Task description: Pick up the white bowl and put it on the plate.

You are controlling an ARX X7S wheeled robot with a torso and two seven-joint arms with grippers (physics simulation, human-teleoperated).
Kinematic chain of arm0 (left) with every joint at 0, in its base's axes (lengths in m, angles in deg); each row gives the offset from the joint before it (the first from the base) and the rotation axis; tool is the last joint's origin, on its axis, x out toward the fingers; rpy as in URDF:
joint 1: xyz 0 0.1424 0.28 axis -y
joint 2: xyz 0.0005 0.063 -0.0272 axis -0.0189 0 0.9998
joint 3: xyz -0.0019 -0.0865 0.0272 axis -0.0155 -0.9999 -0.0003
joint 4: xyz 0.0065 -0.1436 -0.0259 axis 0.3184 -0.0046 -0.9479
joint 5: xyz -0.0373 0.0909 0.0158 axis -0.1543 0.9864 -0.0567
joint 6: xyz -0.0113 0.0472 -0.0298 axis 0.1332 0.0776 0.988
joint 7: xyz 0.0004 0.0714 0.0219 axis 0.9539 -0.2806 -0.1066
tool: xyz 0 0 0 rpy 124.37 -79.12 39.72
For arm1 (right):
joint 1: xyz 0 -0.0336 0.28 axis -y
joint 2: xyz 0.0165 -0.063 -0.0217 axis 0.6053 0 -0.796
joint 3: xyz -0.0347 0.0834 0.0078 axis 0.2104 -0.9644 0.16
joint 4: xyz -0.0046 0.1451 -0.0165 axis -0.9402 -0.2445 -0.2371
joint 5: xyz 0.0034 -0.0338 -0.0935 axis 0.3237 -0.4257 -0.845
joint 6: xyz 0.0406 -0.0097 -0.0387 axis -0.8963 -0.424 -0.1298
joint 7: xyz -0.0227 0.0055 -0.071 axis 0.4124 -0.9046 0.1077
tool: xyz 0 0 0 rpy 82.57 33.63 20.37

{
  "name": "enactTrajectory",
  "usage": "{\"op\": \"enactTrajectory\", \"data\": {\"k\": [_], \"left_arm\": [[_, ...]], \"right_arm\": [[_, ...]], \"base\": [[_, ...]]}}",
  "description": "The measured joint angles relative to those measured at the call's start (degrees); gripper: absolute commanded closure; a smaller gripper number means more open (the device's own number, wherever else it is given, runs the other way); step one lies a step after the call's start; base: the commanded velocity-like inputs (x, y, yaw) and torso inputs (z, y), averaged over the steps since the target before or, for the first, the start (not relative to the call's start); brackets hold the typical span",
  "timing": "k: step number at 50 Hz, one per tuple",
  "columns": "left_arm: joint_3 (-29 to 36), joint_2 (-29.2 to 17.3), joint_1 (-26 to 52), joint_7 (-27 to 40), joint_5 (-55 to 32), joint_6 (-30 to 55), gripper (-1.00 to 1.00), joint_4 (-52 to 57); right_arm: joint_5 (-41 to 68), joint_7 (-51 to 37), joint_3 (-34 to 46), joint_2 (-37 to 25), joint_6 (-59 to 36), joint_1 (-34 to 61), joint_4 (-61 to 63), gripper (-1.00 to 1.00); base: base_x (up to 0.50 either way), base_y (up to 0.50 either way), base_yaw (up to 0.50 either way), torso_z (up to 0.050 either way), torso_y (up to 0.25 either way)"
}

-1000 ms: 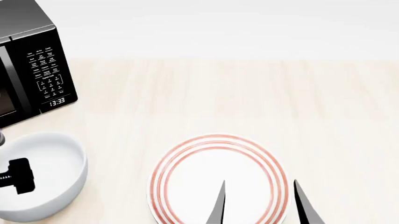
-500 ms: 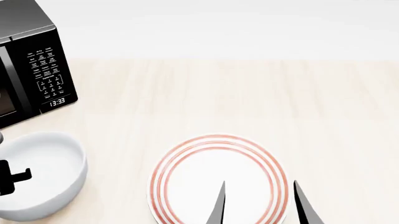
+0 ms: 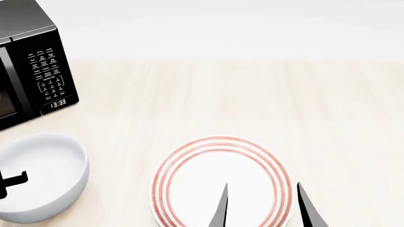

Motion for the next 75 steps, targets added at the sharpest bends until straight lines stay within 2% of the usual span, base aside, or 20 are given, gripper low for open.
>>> {"op": "enactTrajectory", "data": {"k": [23, 42, 56, 75], "left_arm": [[-4.6, -3.4, -3.6, 6.5, -6.8, 1.1, 1.0, 10.6], [-8.8, -4.8, -3.8, 11.0, -13.5, 3.5, 1.0, 20.0], [-9.4, -3.4, -2.2, 12.5, -15.6, 4.8, 1.0, 22.9], [-5.9, 1.0, 2.5, 12.1, -14.5, 7.5, 1.0, 22.2]], "right_arm": [[-0.1, -0.4, 0.5, -0.2, -0.1, 0.1, 0.1, -1.0], [0.2, -0.6, 0.7, -0.4, -0.1, 0.4, 0.0, -1.0], [0.4, -0.8, 0.7, -0.6, -0.2, 0.6, 0.1, -1.0], [0.6, -1.3, 0.6, -1.0, -0.3, 0.5, 0.6, -1.0]], "base": [[0.0, 0.0, 0.0, 0.0, 0.0], [0.0, 0.0, 0.0, 0.0, 0.0], [0.0, 0.0, 0.0, 0.0, 0.0], [0.0, 0.0, 0.0, 0.0, 0.001]]}}
